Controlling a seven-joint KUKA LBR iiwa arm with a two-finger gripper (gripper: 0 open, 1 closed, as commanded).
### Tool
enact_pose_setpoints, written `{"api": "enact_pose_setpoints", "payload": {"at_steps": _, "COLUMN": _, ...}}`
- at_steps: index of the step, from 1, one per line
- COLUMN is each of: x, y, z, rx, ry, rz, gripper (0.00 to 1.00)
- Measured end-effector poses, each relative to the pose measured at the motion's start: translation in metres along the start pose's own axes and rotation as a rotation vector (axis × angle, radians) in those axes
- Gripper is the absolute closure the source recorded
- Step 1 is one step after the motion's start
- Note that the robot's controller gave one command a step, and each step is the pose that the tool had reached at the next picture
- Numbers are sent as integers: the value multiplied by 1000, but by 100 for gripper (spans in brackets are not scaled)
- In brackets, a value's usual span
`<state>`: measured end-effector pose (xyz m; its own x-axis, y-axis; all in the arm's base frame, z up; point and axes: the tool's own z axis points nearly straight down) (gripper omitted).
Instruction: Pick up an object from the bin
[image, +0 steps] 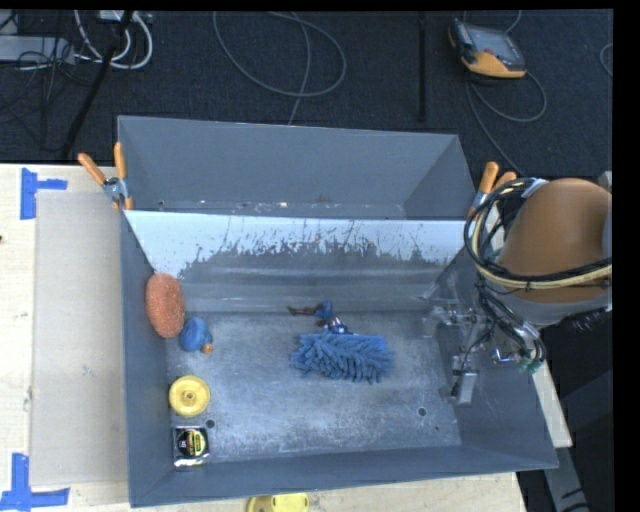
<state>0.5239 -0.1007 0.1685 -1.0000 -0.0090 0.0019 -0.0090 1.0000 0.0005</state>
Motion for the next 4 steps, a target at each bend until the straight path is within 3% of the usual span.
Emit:
{"api": "enact_pose_setpoints", "payload": {"at_steps": 1, "x": 0, "y": 0, "z": 0, "rx": 0, "ry": 0, "rz": 0, "gripper": 0}}
{"api": "enact_pose_setpoints", "payload": {"at_steps": 2, "x": -49, "y": 43, "z": 32, "rx": 3, "ry": -9, "rz": -17, "gripper": 0}}
{"api": "enact_pose_setpoints", "payload": {"at_steps": 3, "x": -69, "y": 75, "z": 45, "rx": -3, "ry": -1, "rz": -27, "gripper": 0}}
{"api": "enact_pose_setpoints", "payload": {"at_steps": 4, "x": -77, "y": 79, "z": 76, "rx": 1, "ry": -6, "rz": -57, "gripper": 0}}
